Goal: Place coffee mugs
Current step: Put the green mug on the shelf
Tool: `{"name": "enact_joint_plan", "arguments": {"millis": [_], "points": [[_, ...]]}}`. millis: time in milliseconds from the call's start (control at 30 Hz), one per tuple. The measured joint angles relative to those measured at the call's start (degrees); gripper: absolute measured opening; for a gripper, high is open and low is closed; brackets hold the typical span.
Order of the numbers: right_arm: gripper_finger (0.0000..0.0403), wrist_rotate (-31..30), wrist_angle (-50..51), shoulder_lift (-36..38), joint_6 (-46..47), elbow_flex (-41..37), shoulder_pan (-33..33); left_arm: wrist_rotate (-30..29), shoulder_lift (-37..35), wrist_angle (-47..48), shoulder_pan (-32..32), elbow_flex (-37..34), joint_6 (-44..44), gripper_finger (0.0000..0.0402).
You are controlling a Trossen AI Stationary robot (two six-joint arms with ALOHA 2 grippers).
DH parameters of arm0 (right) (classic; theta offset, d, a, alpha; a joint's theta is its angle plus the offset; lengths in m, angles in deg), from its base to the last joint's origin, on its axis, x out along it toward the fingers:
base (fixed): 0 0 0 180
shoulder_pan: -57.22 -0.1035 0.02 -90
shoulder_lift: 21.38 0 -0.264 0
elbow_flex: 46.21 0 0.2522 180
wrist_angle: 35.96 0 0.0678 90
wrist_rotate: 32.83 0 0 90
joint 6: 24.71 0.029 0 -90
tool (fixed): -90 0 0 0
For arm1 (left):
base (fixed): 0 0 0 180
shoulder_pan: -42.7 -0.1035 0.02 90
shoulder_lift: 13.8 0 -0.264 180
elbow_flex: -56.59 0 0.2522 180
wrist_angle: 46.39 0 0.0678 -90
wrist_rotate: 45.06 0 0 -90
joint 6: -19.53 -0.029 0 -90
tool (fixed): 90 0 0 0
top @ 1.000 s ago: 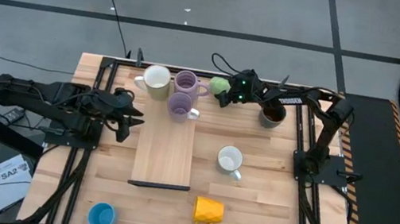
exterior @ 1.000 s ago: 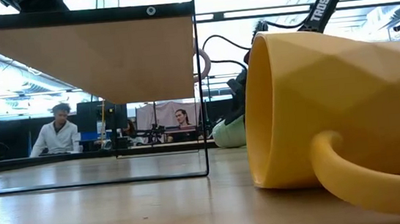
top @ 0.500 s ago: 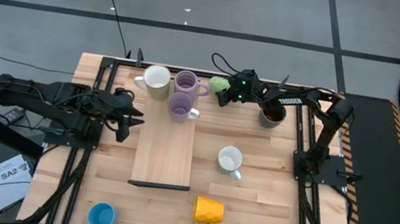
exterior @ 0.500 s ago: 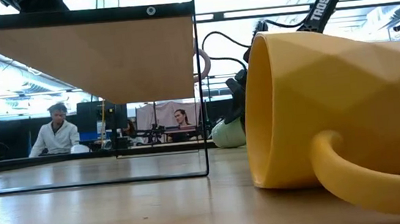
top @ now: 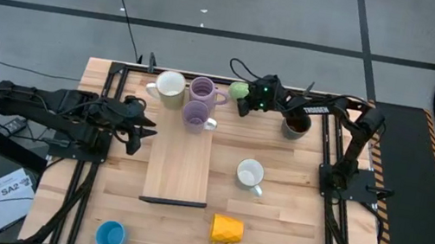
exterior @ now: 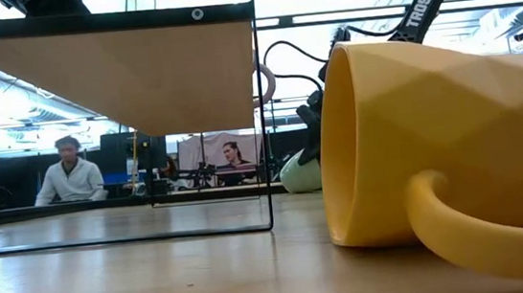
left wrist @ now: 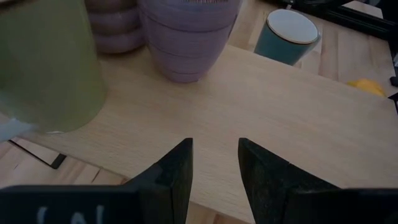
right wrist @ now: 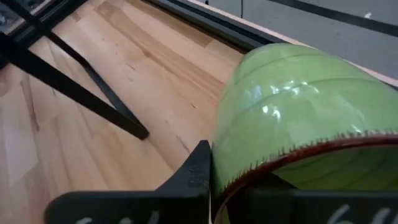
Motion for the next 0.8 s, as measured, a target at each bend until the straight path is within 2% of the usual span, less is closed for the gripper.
{"name": "enact_joint_plan", "arguments": {"millis": [100,300,567,800], "points": [[0.0024,1.8,2.14,1.17,-0.21,0.0,0.42,-0.01,0.0,0.0,0.0,0.0,0.0,0.0135],[0.0024,1.05,9.24,6.86,-5.78,-0.07,0.6,0.0,0.0,0.02,0.0,0.0,0.0,0.0135],[0.0024,0.91,23.76,19.31,-14.25,-0.04,-0.32,0.0,0.0,0.01,0.0,0.0,0.01,0.0135],[0.0024,1.38,39.28,31.2,-23.77,-0.04,-5.03,0.01,0.0,0.0,0.0,0.0,0.02,0.0135]]}}
